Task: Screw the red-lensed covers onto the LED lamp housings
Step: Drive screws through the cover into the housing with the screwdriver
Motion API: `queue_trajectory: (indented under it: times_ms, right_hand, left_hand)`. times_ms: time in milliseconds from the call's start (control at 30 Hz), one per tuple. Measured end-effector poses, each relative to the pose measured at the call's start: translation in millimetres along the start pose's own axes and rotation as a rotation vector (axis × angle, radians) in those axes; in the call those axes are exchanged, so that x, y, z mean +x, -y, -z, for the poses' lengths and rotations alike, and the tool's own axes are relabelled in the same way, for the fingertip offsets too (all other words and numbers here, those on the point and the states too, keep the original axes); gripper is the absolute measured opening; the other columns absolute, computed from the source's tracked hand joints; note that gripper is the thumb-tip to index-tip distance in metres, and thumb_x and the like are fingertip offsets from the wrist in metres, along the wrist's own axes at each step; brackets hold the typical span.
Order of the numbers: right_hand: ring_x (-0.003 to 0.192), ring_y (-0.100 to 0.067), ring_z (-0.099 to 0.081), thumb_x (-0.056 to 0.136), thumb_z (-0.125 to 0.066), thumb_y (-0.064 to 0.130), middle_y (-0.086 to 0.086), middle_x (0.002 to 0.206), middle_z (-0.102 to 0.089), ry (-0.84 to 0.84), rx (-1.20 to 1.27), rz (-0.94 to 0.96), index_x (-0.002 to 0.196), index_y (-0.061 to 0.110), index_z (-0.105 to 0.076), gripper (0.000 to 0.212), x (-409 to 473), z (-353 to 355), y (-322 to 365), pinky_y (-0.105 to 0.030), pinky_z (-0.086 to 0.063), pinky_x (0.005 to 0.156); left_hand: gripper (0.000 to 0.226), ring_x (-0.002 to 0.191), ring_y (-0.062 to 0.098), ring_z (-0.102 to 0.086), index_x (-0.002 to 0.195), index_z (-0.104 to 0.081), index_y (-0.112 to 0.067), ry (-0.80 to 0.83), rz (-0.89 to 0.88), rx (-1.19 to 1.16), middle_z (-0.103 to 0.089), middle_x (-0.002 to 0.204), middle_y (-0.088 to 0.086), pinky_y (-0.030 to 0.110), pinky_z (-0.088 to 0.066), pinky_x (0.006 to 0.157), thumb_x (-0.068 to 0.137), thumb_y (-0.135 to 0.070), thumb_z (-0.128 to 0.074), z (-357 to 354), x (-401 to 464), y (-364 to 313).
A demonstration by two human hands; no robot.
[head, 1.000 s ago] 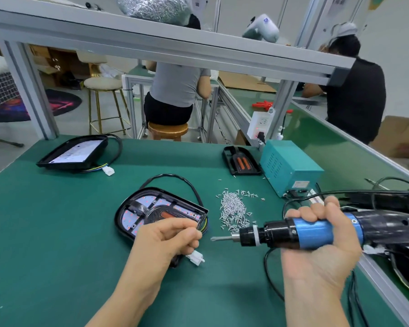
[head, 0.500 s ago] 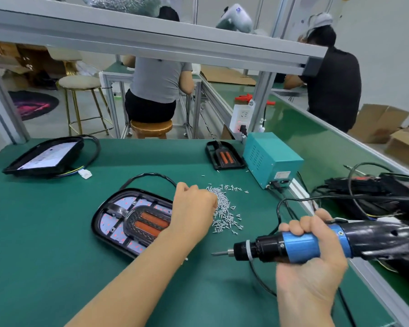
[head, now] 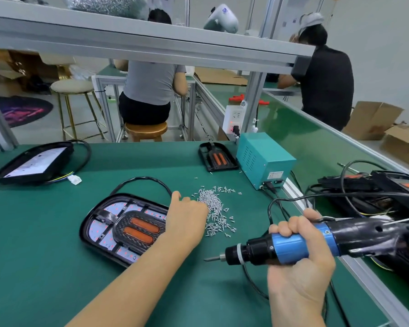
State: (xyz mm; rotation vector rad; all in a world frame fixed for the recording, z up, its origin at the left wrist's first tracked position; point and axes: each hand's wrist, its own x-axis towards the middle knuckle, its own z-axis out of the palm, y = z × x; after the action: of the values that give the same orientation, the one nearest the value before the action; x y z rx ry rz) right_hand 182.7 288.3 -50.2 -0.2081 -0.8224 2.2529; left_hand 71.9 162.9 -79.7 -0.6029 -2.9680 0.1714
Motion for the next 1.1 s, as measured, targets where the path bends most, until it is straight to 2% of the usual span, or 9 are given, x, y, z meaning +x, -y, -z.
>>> queue_trajectory:
  times_ms: [133,267,400,567,667,733,833,967,1100]
  right_hand:
    - [0.052,-0.008,-0.046,0.077,-0.054,0.003,0.007,0.059,-0.046,0.026,-0.009,-0.003,0.091,0.021,-0.055,0.023,-2.0,-2.1,-2.7,-0.021,-0.047,0.063]
    - [0.051,-0.009,-0.046,0.079,-0.052,0.001,0.007,0.059,-0.046,0.044,-0.026,0.002,0.089,0.021,-0.056,0.023,-2.3,-2.6,-4.4,-0.020,-0.049,0.061]
    - [0.050,-0.009,-0.047,0.077,-0.053,0.001,0.006,0.059,-0.046,0.045,-0.034,0.011,0.088,0.021,-0.058,0.023,-2.0,-2.4,-6.0,-0.020,-0.050,0.059]
    - [0.049,-0.010,-0.047,0.076,-0.055,-0.001,0.005,0.059,-0.046,0.026,-0.054,0.008,0.089,0.020,-0.058,0.025,-1.3,-0.2,-2.2,-0.021,-0.050,0.058]
    - [0.049,-0.010,-0.045,0.069,-0.056,0.005,0.005,0.058,-0.045,0.026,-0.043,-0.005,0.090,0.019,-0.055,0.026,-0.9,-1.3,0.8,-0.020,-0.049,0.058]
    - [0.050,-0.010,-0.045,0.069,-0.055,0.006,0.005,0.058,-0.044,0.035,-0.034,-0.007,0.091,0.019,-0.054,0.025,-1.1,-2.8,1.8,-0.021,-0.048,0.058]
    - [0.051,-0.009,-0.046,0.073,-0.054,0.005,0.007,0.058,-0.045,0.065,-0.026,-0.005,0.092,0.020,-0.055,0.024,-2.4,-8.4,3.9,-0.020,-0.049,0.059]
    - [0.050,-0.009,-0.045,0.070,-0.054,0.006,0.007,0.059,-0.045,0.094,0.009,-0.021,0.090,0.020,-0.054,0.024,-0.6,-18.6,7.3,-0.021,-0.048,0.059]
    - [0.051,-0.007,-0.045,0.077,-0.049,0.006,0.009,0.057,-0.045,0.144,0.044,-0.042,0.089,0.021,-0.054,0.020,-4.8,-30.3,4.5,-0.020,-0.047,0.061]
  left_hand:
    - [0.026,0.069,0.022,-0.041,0.069,-0.048,-0.022,0.013,-0.021,0.014,-0.060,0.072,0.003,0.038,-0.026,0.097,0.080,0.001,-0.052,1.0,2.3,-2.0]
    - [0.035,0.056,0.018,-0.028,0.058,-0.030,-0.019,0.028,-0.076,0.003,-0.035,0.053,0.000,0.036,-0.028,0.091,0.069,0.009,-0.047,3.1,4.3,-3.5]
    - [0.027,0.054,0.016,-0.028,0.058,-0.030,-0.017,0.066,-0.113,0.007,-0.035,0.054,0.000,0.037,-0.027,0.092,0.055,0.010,-0.032,5.6,6.5,-5.4]
    - [0.028,0.066,0.023,-0.039,0.061,-0.033,-0.016,-0.016,-0.025,-0.032,-0.048,0.070,0.001,0.032,-0.027,0.073,0.081,-0.003,-0.049,3.5,5.9,-8.8]
    - [0.006,0.074,0.025,-0.054,0.075,-0.054,-0.012,-0.100,0.061,-0.336,-0.061,0.078,0.002,0.030,-0.040,0.064,0.080,-0.012,-0.051,10.0,2.9,-8.7]
    - [0.007,0.075,0.017,-0.060,0.074,-0.064,-0.016,-0.124,0.133,-0.599,-0.066,0.074,-0.004,0.026,-0.046,0.065,0.075,-0.014,-0.057,15.0,-1.9,-4.8]
    - [0.017,0.051,-0.001,-0.055,0.056,-0.065,-0.019,-0.142,0.268,-1.078,-0.061,0.051,-0.013,0.015,-0.043,0.051,0.069,-0.008,-0.067,22.3,-11.8,5.8]
    - [0.024,0.043,0.010,-0.048,0.056,-0.063,-0.011,-0.124,0.369,-1.591,-0.058,0.047,-0.002,0.020,-0.043,0.044,0.070,0.009,-0.067,33.3,-28.0,24.0]
    - [0.022,0.045,0.010,-0.047,0.078,-0.072,-0.007,-0.079,0.450,-1.877,-0.056,0.054,0.004,0.021,-0.044,0.044,0.074,0.012,-0.061,38.9,-50.0,40.6]
